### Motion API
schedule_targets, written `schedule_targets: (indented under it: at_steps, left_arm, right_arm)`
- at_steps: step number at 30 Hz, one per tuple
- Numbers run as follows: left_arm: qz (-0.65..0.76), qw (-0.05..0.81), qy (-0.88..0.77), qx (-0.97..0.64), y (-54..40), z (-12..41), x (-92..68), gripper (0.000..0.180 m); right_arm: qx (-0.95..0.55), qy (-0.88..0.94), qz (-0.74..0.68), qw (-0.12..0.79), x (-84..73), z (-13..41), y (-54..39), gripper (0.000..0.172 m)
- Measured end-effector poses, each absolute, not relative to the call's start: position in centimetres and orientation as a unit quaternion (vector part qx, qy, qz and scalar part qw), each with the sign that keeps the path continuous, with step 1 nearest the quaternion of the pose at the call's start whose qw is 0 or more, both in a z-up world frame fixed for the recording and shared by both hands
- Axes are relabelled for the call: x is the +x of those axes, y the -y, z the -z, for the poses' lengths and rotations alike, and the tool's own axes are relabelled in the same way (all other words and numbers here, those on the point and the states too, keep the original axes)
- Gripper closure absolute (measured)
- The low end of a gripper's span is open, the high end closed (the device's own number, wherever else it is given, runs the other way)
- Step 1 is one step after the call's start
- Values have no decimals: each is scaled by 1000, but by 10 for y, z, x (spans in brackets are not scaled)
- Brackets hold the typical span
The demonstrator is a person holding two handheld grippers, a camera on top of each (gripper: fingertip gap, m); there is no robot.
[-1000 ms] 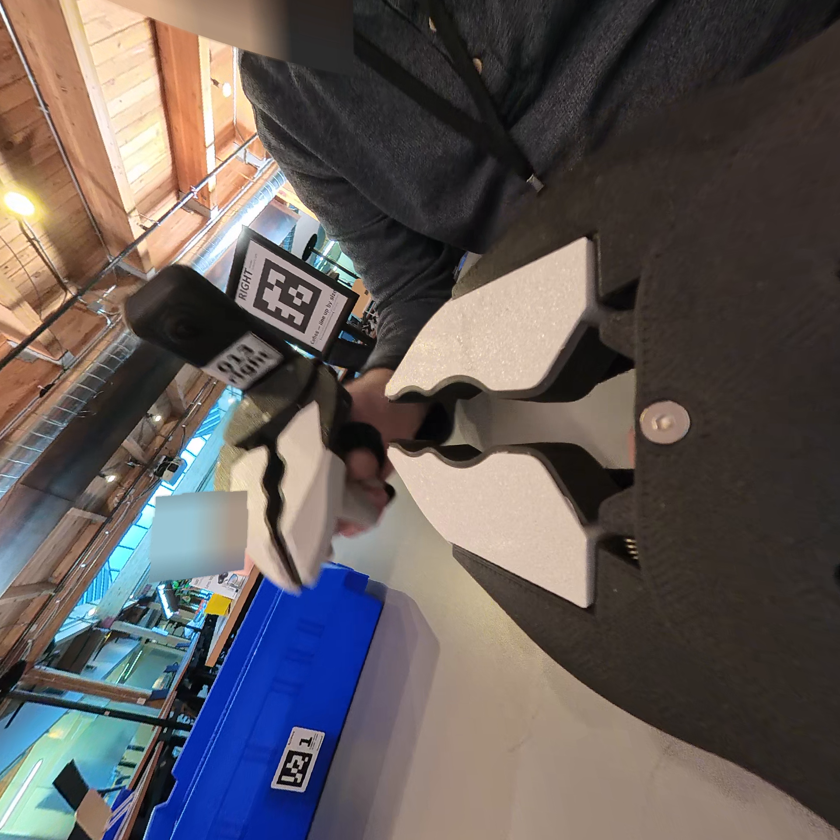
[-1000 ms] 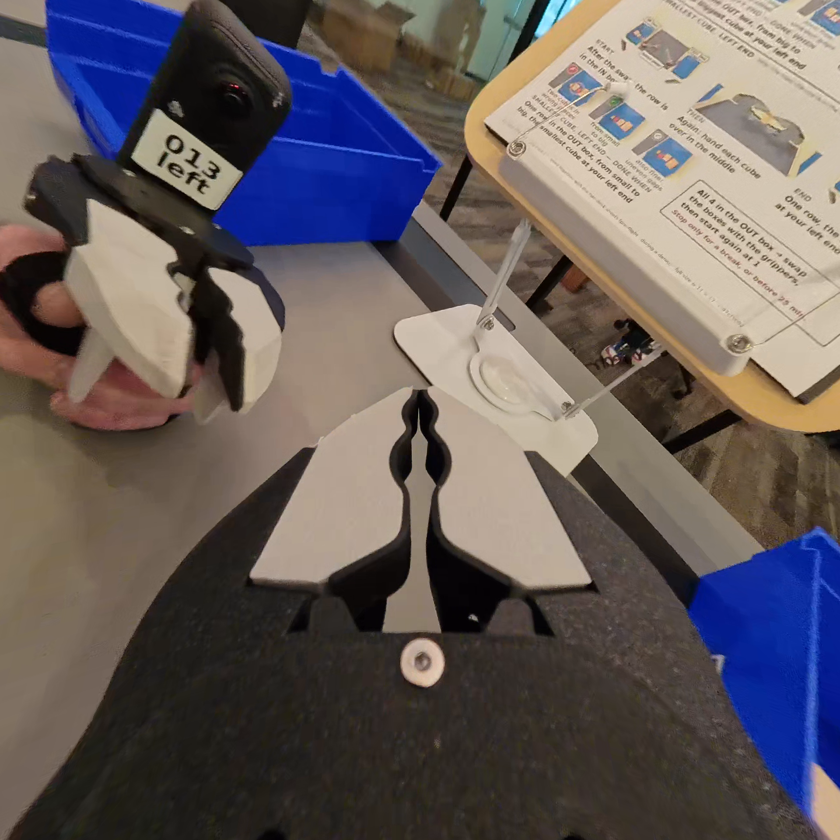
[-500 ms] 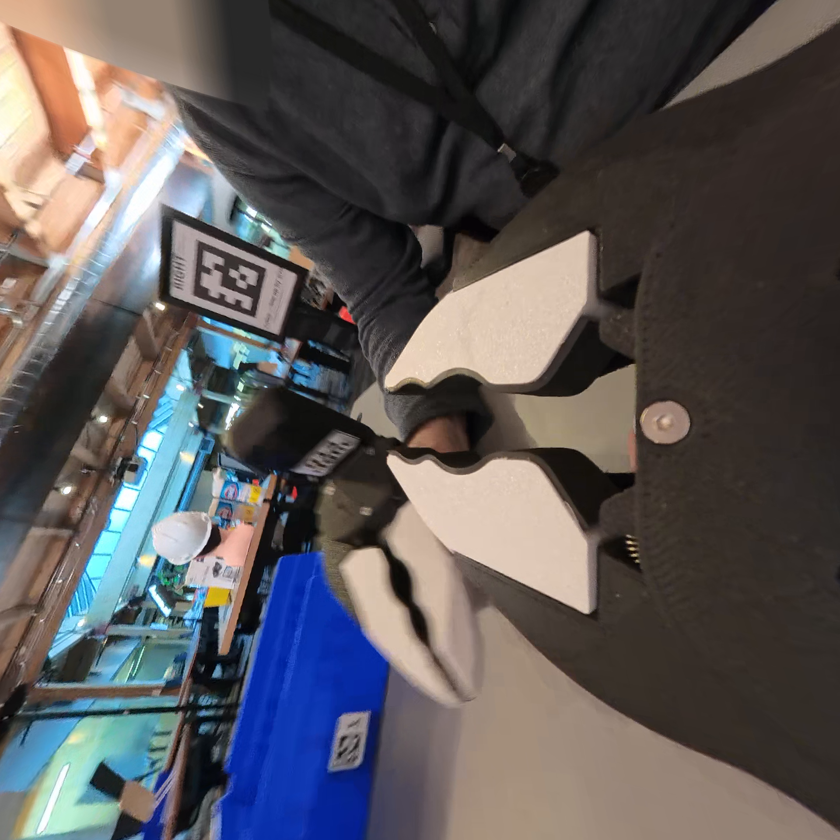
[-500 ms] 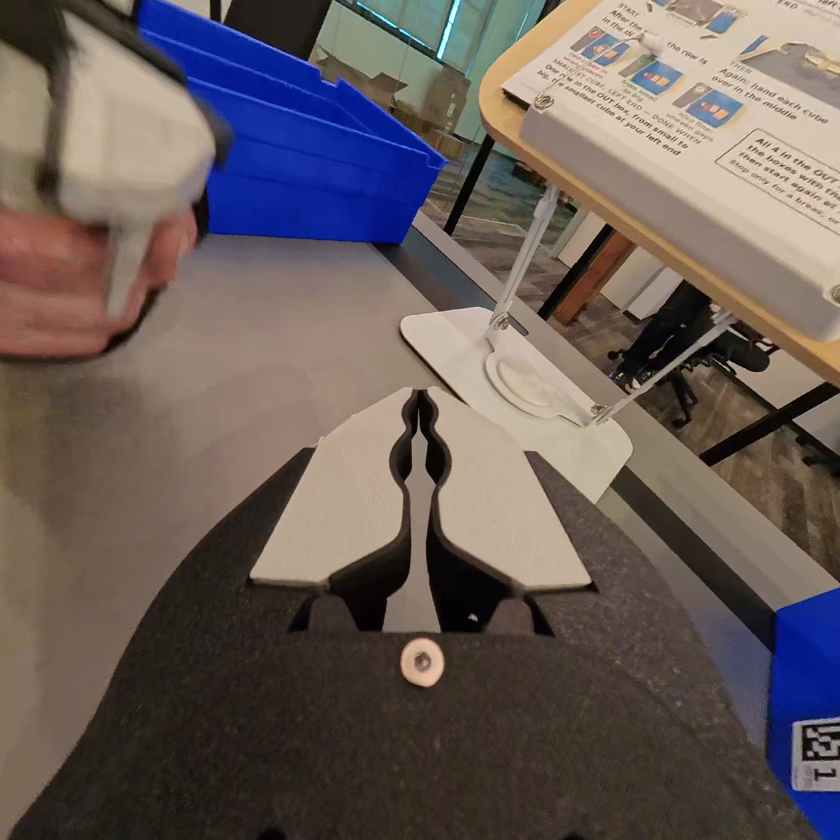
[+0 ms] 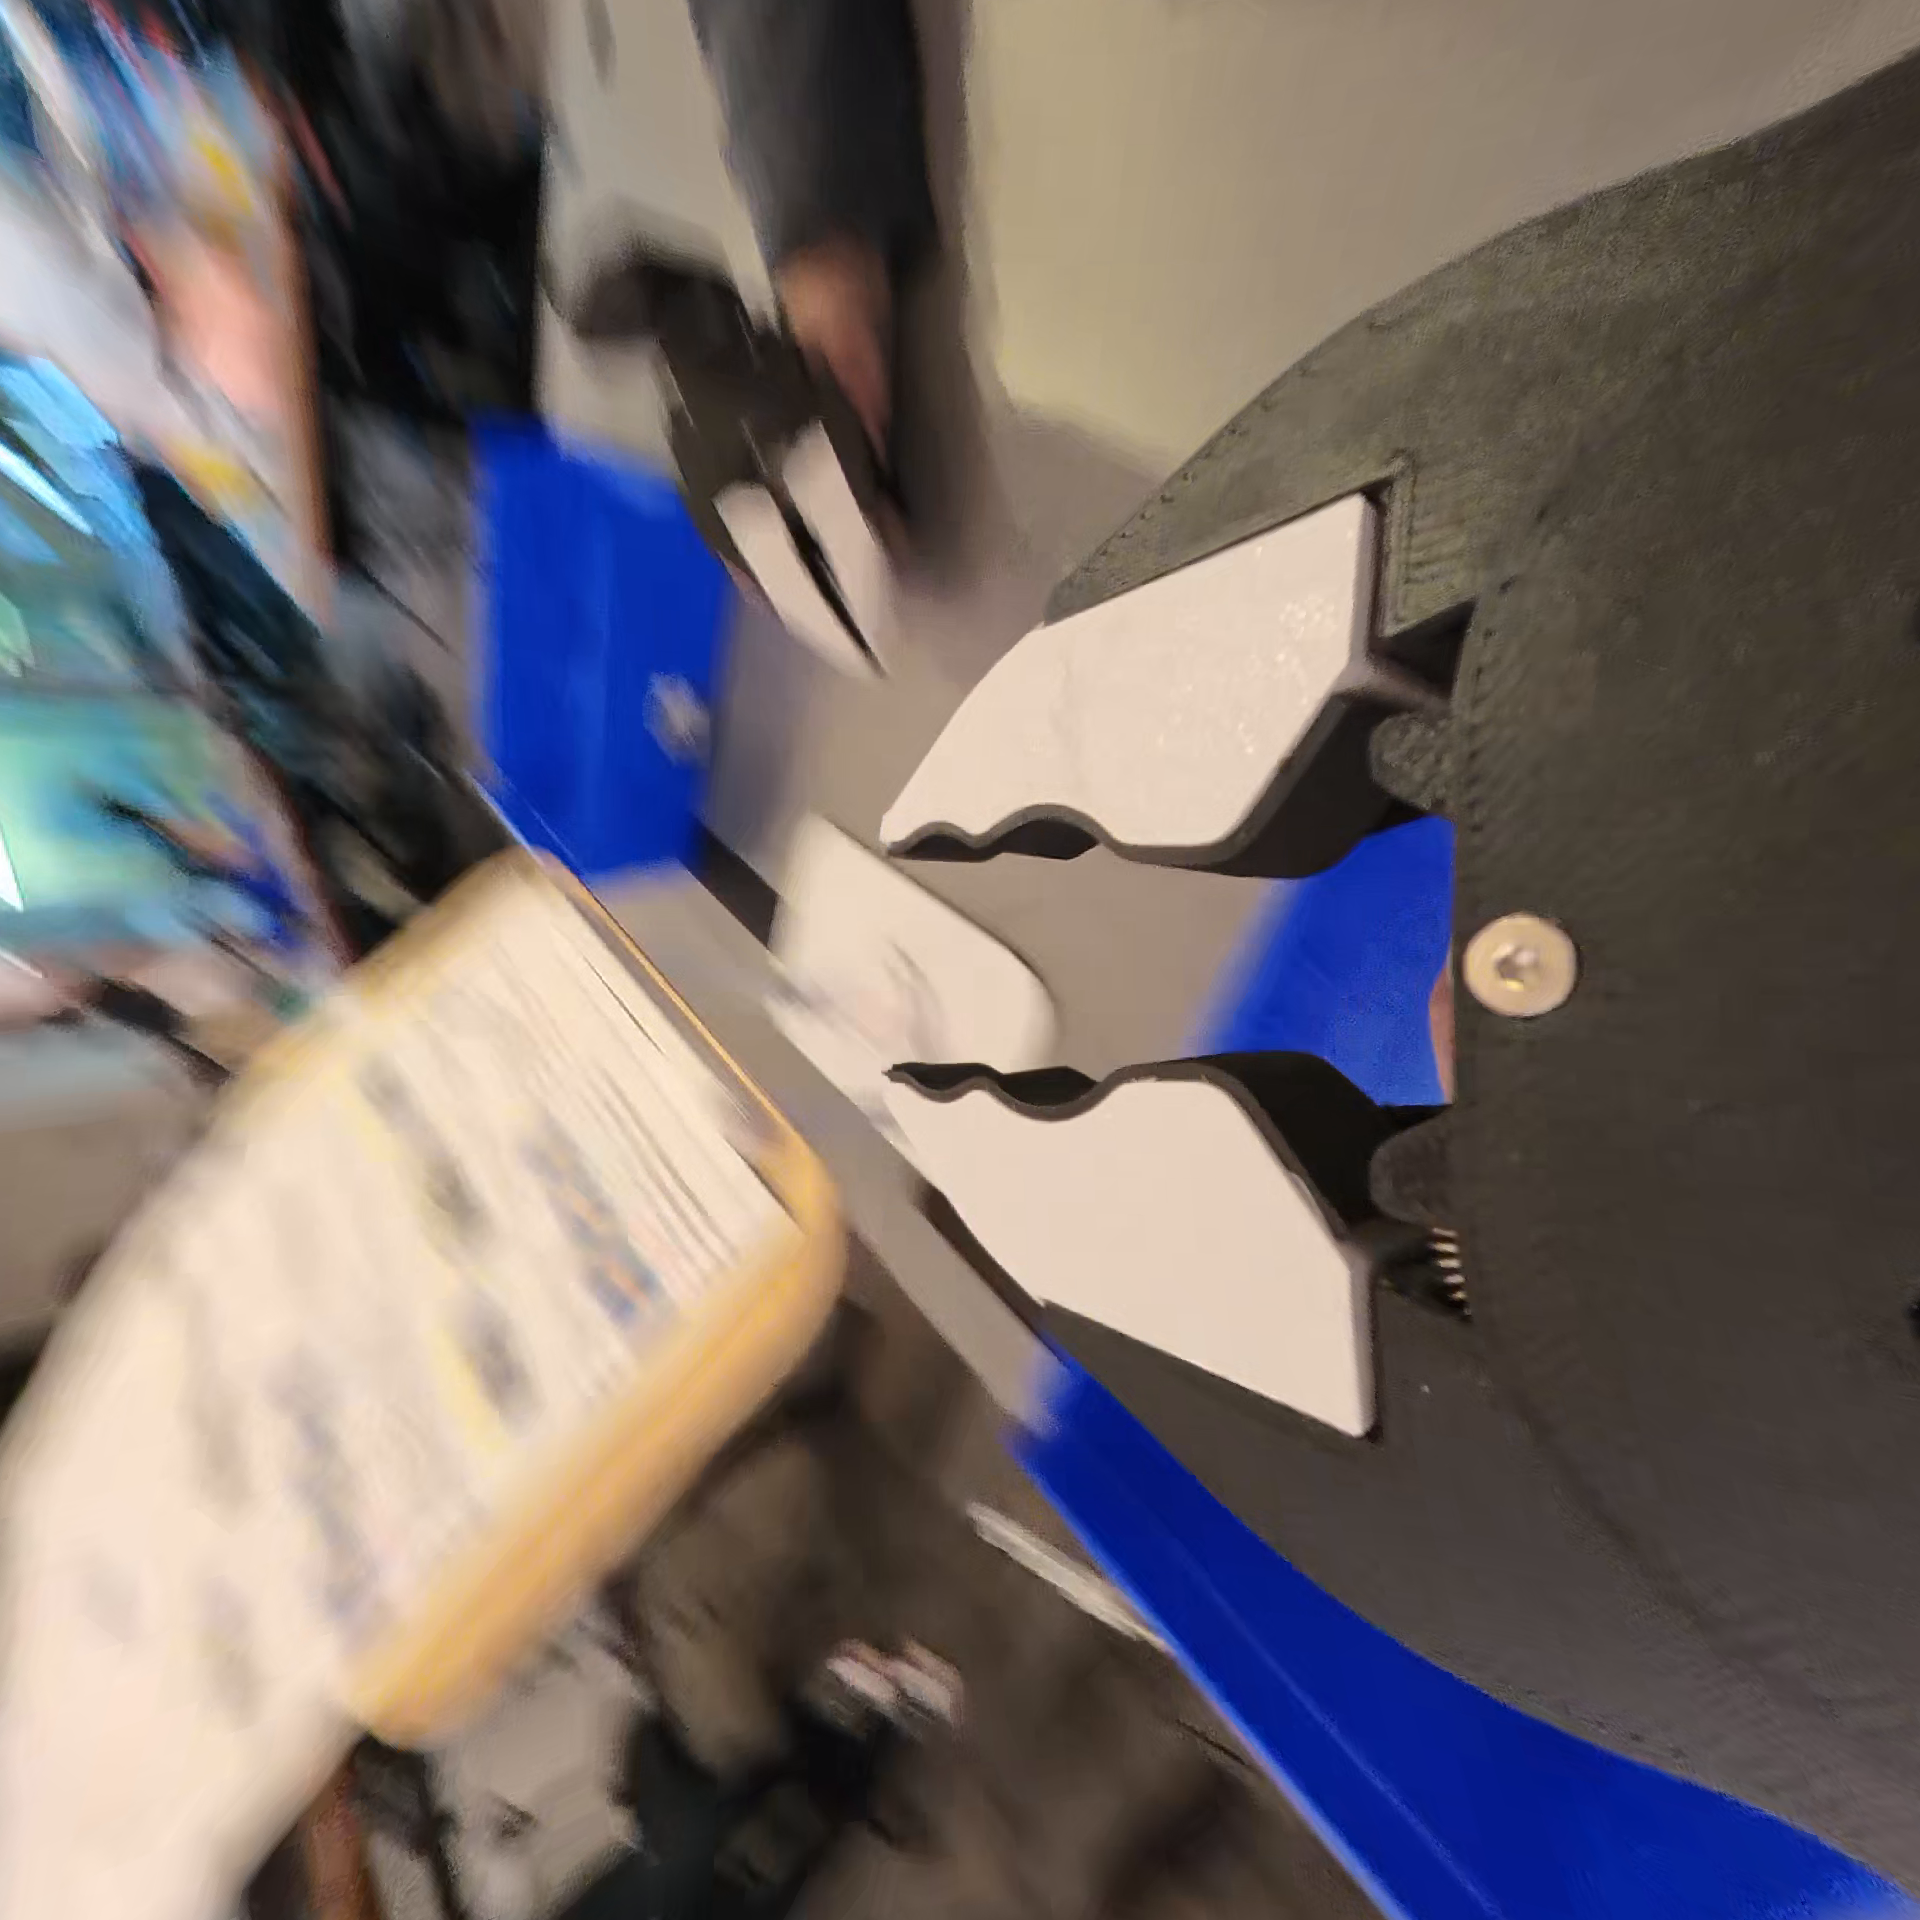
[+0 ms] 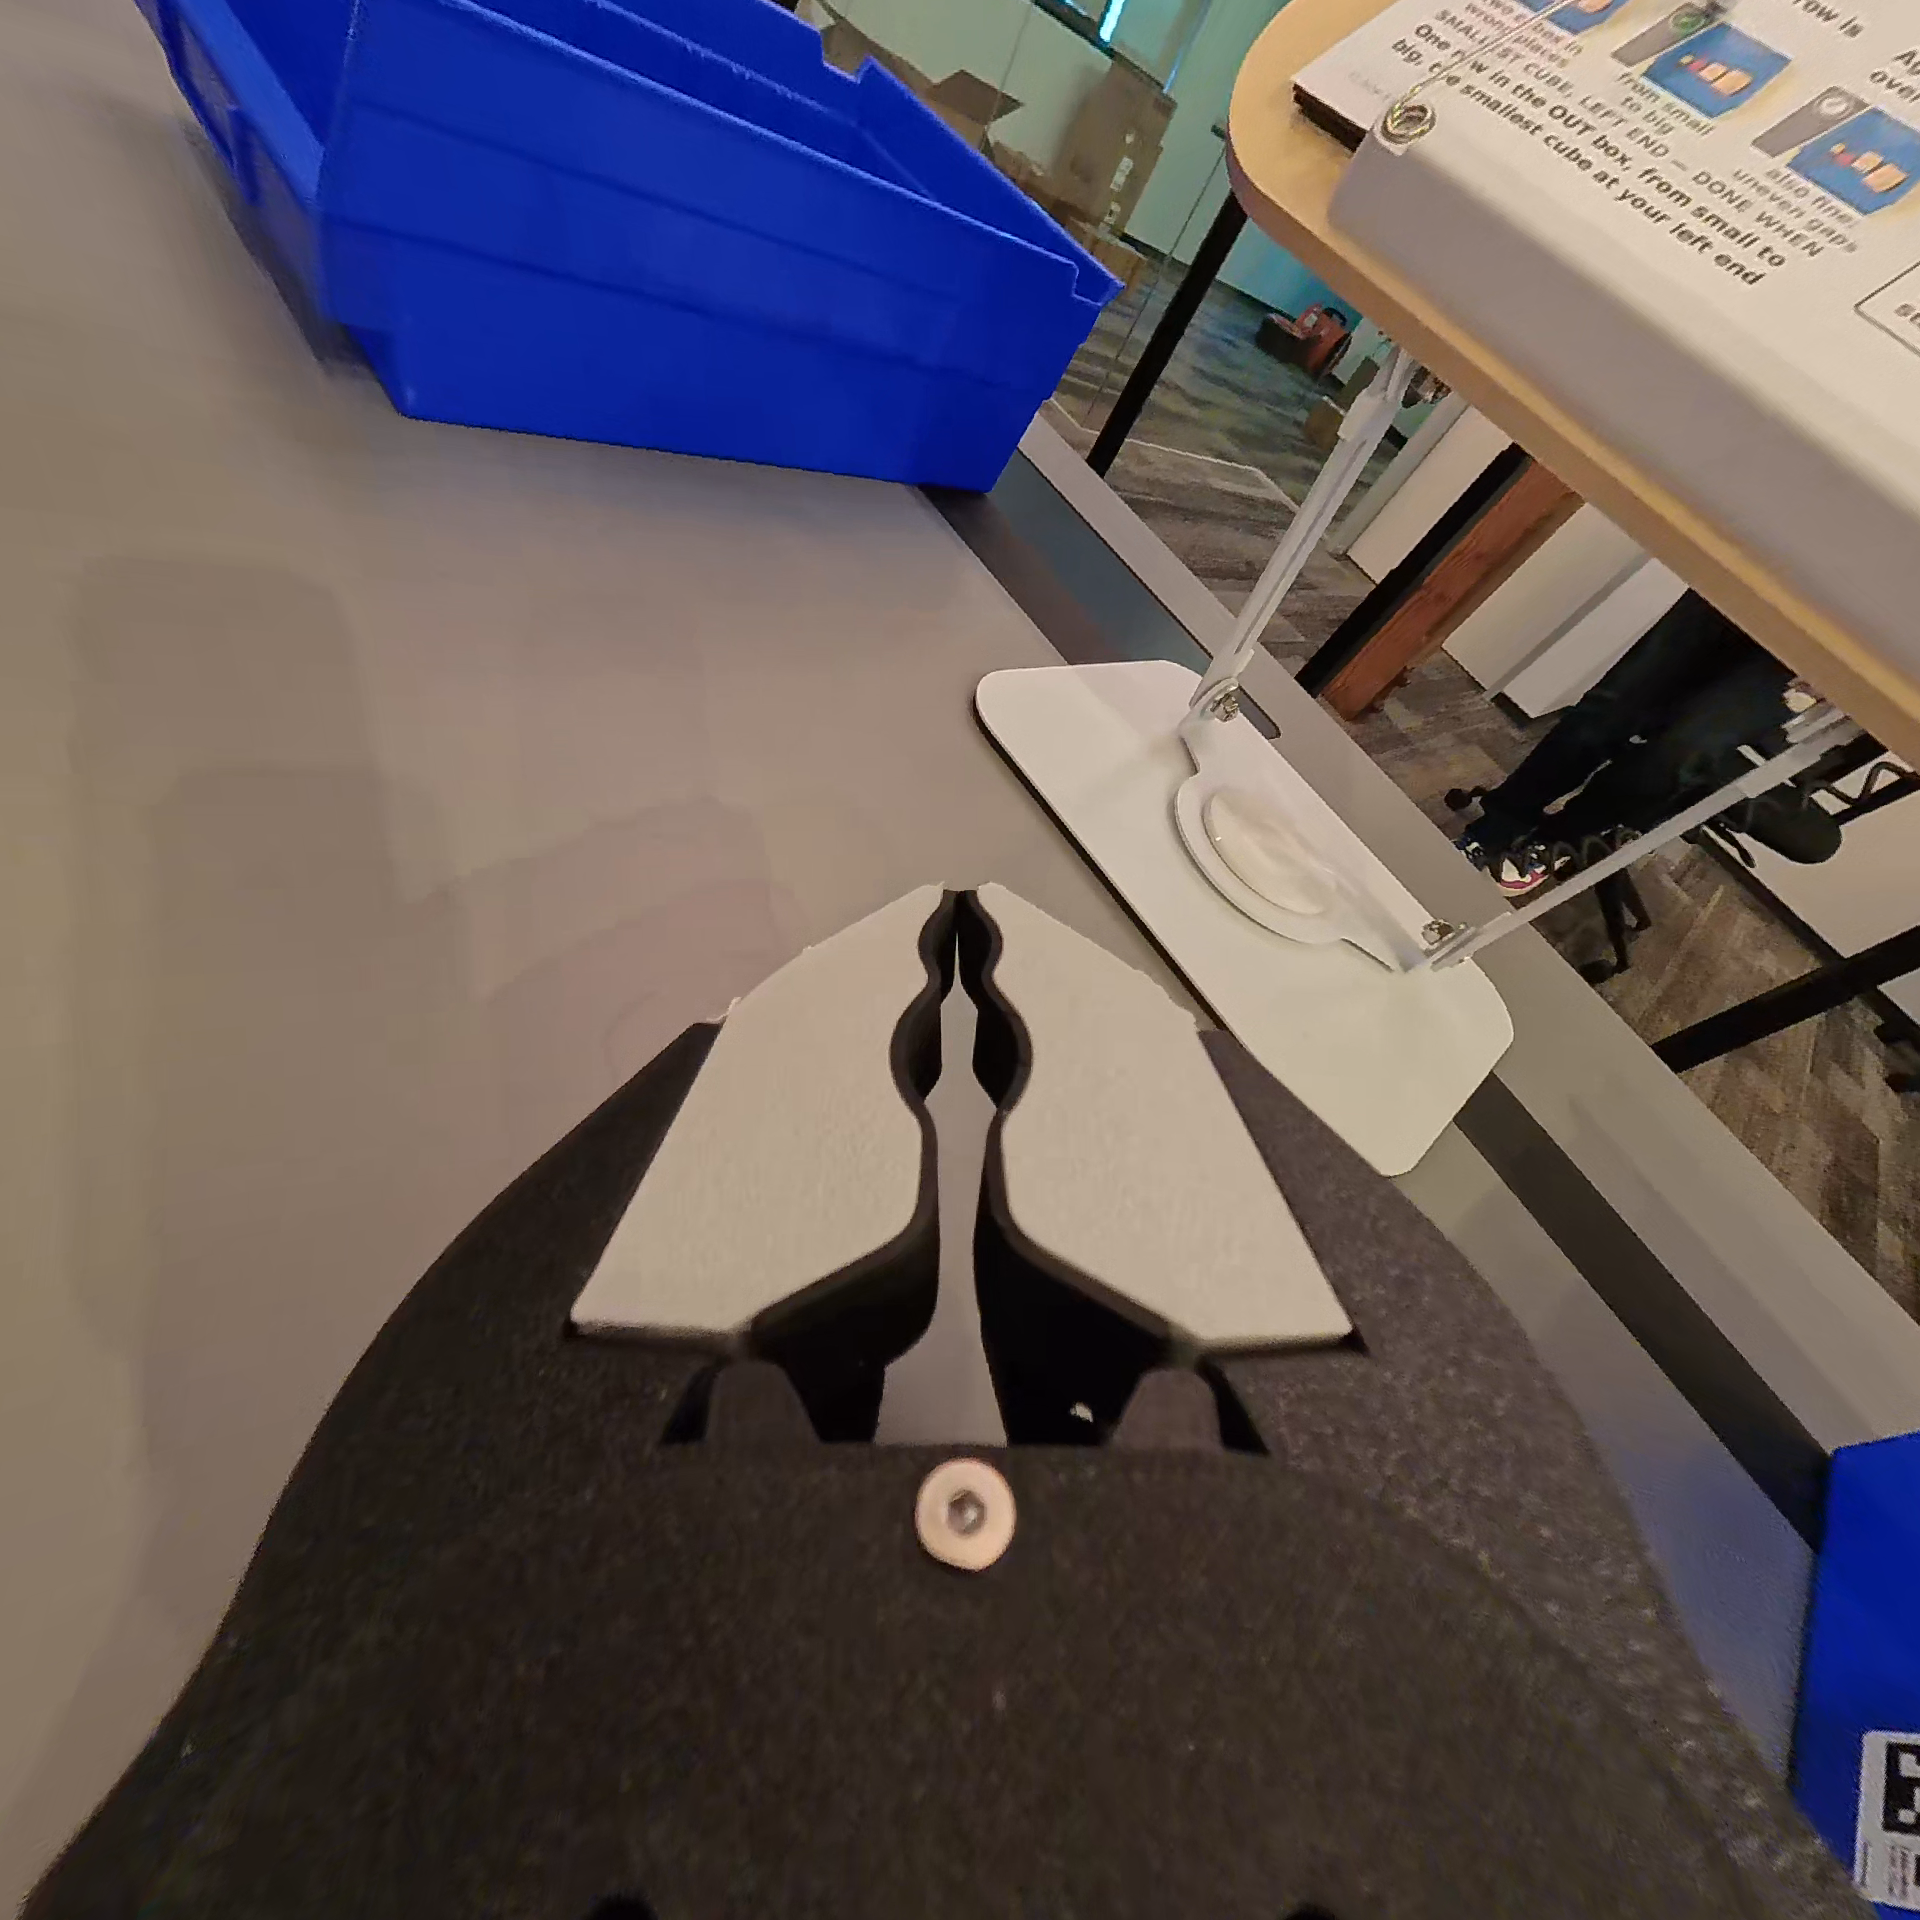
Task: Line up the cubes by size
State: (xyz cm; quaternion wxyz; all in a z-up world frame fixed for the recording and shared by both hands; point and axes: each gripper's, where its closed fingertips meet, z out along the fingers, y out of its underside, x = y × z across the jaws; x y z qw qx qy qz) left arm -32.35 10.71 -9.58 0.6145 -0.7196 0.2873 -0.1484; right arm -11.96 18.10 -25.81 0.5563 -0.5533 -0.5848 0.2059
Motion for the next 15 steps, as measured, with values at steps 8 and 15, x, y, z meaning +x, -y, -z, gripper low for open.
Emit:
schedule_targets:
  at_steps: [8,15]
  left_arm:
    - [62,472,-277,-835,-160,179,-400,142]
    - [-1,302,-341,-890,-178,266,-405,134]
  right_arm:
    - [-553,596,-196,547,-122,263,-180,172]
    - [-551,605,-193,541,-123,266,-179,172]
